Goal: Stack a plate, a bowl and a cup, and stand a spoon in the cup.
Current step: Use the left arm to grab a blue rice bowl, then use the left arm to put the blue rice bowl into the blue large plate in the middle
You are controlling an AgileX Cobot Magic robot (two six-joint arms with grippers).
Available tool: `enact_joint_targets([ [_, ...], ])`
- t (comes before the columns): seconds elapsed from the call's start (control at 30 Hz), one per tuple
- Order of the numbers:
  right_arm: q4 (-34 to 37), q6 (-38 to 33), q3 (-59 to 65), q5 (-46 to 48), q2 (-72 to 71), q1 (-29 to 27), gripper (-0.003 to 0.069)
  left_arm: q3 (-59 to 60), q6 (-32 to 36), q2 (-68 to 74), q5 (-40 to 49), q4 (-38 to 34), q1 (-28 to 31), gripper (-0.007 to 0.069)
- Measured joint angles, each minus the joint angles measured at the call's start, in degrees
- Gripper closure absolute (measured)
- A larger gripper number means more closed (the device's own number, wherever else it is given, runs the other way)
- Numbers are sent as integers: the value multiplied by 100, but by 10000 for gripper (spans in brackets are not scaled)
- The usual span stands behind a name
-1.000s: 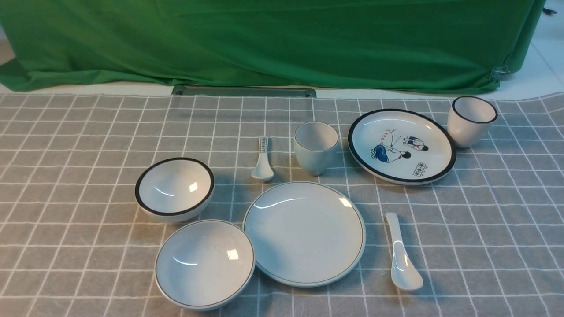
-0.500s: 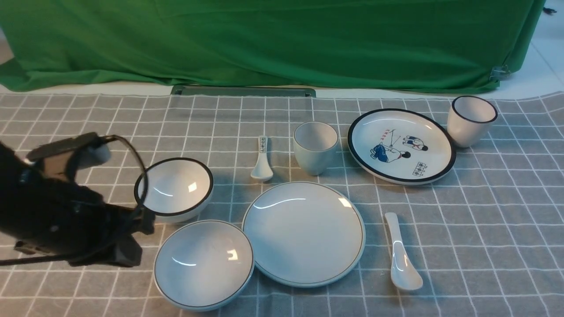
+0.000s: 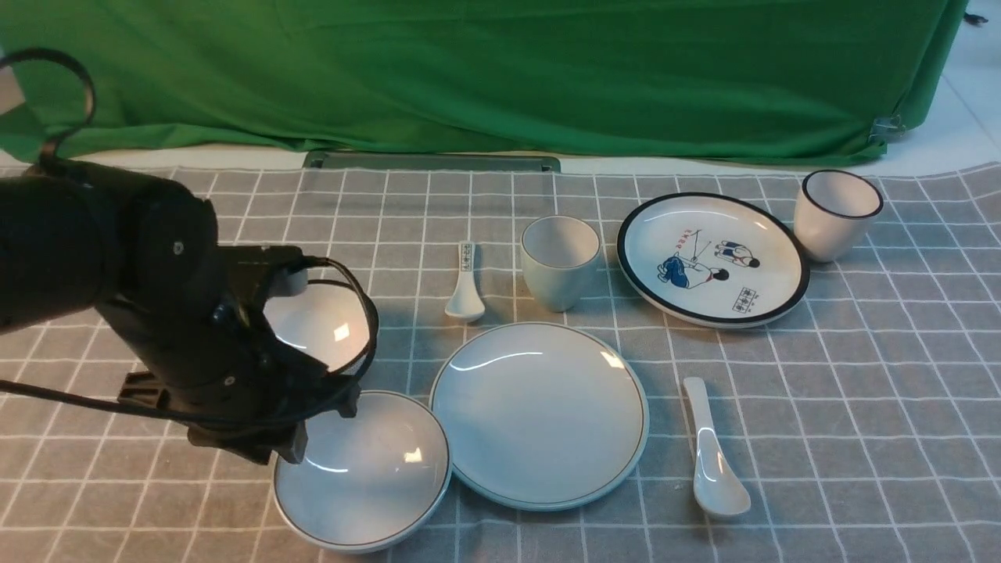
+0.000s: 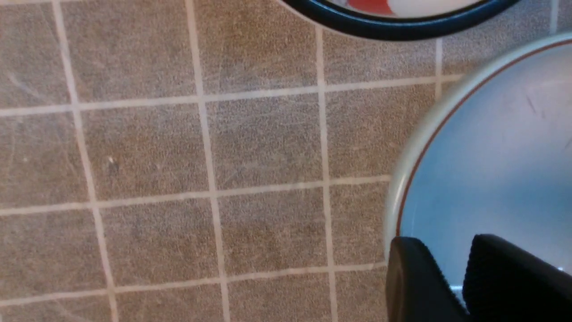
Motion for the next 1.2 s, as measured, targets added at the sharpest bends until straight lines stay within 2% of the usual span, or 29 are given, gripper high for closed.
enact_joint_targets([
  [0.1,5,0,0,-107,10,39,636,0,-72,197,-87,110,0,294],
  [0.13,5,0,0,-165,15,44,636,0,-112,337,-155,141,0,231],
  [0.23,5,-5,0,-178,15,44,636,0,-123,504,-236,141,0,206],
  [0.3,7,-60,0,-184,15,44,636,0,-127,649,-251,75,0,273],
  [0.4,7,-142,0,-184,15,44,636,-14,-109,647,-138,69,0,499],
  [0.47,7,-186,0,-184,15,44,636,-115,-102,487,80,48,0,570],
  [0.6,7,-186,0,-184,15,44,634,-401,34,-86,538,-49,-20,599],
  [0.83,17,-186,0,-324,15,44,633,-1240,96,-457,219,-699,-526,602],
  [1.0,22,-186,0,-359,15,44,626,-1997,110,649,-83,-744,-1148,601],
  [1.2,22,-186,0,-359,15,44,624,-2338,110,1701,-28,-649,-1194,602],
])
